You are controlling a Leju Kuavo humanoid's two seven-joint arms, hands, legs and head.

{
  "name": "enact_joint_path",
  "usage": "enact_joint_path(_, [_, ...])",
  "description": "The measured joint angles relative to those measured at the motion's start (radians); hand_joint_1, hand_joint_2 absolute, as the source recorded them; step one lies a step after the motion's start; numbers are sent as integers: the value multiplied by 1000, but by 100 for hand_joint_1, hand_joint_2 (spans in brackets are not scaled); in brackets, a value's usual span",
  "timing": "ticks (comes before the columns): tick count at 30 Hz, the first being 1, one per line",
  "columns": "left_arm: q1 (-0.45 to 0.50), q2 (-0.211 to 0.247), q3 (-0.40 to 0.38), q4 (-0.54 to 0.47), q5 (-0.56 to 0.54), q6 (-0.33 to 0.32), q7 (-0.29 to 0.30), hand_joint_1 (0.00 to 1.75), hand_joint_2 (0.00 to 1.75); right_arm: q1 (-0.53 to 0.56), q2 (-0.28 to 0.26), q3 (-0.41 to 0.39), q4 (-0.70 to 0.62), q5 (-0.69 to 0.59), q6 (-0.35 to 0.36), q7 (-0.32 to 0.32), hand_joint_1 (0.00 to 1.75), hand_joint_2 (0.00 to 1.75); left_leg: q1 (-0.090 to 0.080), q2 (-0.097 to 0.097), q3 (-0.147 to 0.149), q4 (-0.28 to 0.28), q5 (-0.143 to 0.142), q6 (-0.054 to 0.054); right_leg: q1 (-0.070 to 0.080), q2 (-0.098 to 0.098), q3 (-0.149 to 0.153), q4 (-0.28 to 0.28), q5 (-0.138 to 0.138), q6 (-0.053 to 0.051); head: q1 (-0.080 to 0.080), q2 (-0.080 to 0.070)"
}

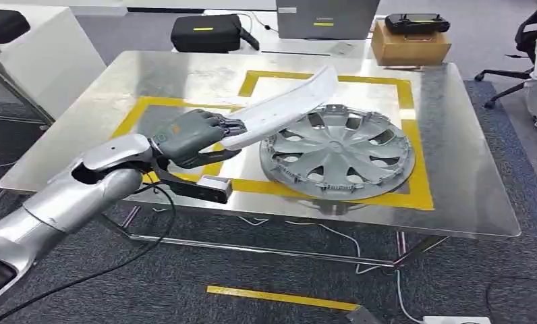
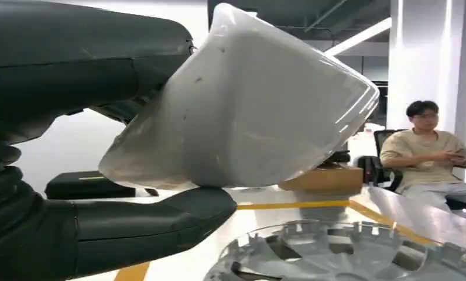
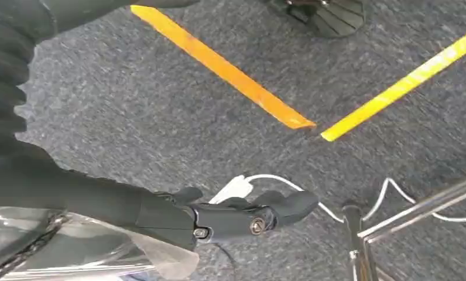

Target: Take the parts from the cabinet and place them on the table.

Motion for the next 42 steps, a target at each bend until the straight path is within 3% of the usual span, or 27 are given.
enact_joint_path(2, [-1,1,1,1,0,0,0,175,175,-1,1,0,0,0,0,0,0,175,1,-1,6,-14,22,10,2,0,7,-10,5,17,0,0])
enact_joint_path(3, [-2,-1,2,1,0,1,0,175,175,0,0,0,0,0,0,0,0,175,7,3,13,-28,34,9,-1,1,-6,3,-4,17,2,0])
enact_joint_path(4, [-5,-4,1,1,0,1,0,175,175,-2,0,0,0,0,0,-1,0,175,8,3,13,-33,39,15,2,0,-25,39,-34,19,5,0])
enact_joint_path(6, [-3,-3,0,5,0,1,0,175,175,0,0,0,0,0,0,-1,0,175,7,3,9,-31,40,17,1,-2,-96,200,-114,25,6,0])
enact_joint_path(7, [1,-3,0,7,0,2,0,175,175,2,0,0,0,0,0,0,0,175,4,3,8,-31,40,18,2,-3,-127,267,-137,26,6,0])
enact_joint_path(8, [5,-3,-1,9,0,2,0,175,175,4,0,0,0,0,0,0,0,175,2,2,7,-30,39,19,2,-3,-141,295,-138,26,6,0])
enact_joint_path(9, [8,-3,-1,12,0,2,0,175,175,4,0,0,0,0,0,0,0,175,0,1,8,-27,38,21,4,-3,-131,274,-116,24,6,0])
enact_joint_path(10, [8,-3,-1,15,0,3,0,175,175,4,0,0,0,0,0,0,0,175,-2,0,8,-24,34,20,7,-3,-97,208,-76,19,6,0])
enact_joint_path(12, [6,-3,0,18,0,6,0,175,175,2,-1,0,0,0,0,0,0,175,-3,0,9,-17,25,17,11,-3,-1,16,0,8,7,0])
enact_joint_path(13, [5,-2,1,22,0,8,1,175,175,0,-3,0,0,0,0,0,0,175,-7,0,4,-15,22,14,14,-3,20,0,-25,0,6,0])
enact_joint_path(15, [5,0,1,26,-3,11,1,175,175,2,-3,0,0,0,0,-1,0,175,-7,-1,-3,-8,23,8,16,-2,19,-11,-17,-6,5,0])
enact_joint_path(16, [8,1,1,29,-3,11,1,175,175,3,-3,0,0,0,0,-1,0,175,-9,-2,-3,-5,22,12,15,-2,20,-12,-14,-3,5,0])
enact_joint_path(22, [5,0,1,41,-3,11,0,175,175,1,-3,0,0,-1,0,-1,0,175,-8,0,1,-14,21,12,16,2,20,-13,-18,-8,4,0])
enact_joint_path(30, [7,3,2,51,-2,21,0,175,175,-1,-3,0,0,3,0,-1,0,175,-8,0,1,-17,24,6,16,2,20,-12,-16,-11,5,0])
enact_joint_path(35, [11,13,23,81,3,65,-1,175,175,-2,-3,0,0,5,0,-2,0,175,-8,0,1,-17,25,5,15,1,21,-13,-16,-11,5,0])
enact_joint_path(39, [21,34,62,145,-3,141,-10,175,175,-1,-3,0,0,8,-1,-3,0,175,-9,0,1,-17,25,5,15,1,21,-14,-15,-11,5,0])
enact_joint_path(42, [27,46,81,175,-3,155,-15,175,175,-1,-3,0,0,8,-1,-3,0,175,-9,0,1,-17,25,5,14,-1,21,-14,-15,-11,5,0])
